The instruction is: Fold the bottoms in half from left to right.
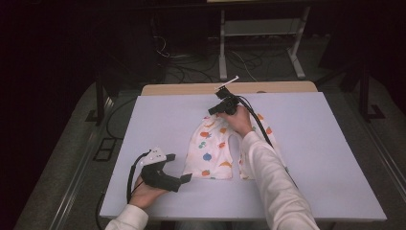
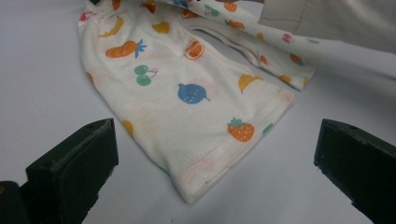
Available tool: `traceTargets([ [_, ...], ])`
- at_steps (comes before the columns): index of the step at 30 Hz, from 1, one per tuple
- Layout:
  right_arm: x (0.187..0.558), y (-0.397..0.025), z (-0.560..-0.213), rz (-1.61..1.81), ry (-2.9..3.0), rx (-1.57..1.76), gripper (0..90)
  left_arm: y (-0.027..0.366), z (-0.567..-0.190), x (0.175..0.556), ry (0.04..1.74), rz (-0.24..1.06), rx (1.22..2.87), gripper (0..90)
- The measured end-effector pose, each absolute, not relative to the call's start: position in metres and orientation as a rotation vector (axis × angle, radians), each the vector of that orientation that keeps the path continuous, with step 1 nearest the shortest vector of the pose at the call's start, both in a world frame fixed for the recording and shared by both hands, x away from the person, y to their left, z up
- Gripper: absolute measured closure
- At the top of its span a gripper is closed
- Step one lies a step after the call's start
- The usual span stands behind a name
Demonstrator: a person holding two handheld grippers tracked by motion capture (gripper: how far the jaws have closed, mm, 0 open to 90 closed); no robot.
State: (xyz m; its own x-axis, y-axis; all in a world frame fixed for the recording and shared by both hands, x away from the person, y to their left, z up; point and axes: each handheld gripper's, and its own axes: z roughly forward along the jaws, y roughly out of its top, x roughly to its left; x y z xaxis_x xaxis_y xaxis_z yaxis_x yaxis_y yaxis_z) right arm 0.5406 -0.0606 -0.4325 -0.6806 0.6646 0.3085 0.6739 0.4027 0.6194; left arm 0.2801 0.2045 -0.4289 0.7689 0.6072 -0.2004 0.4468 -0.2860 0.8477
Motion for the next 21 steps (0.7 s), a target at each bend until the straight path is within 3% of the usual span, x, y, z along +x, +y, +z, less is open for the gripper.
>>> traceTargets([
  [21,0.519,-0.073,-0.426,-1.263,-2.624,-1.262,88.4,0.207,-0.433,0.309,1.019,0.099,1.994,7.4],
])
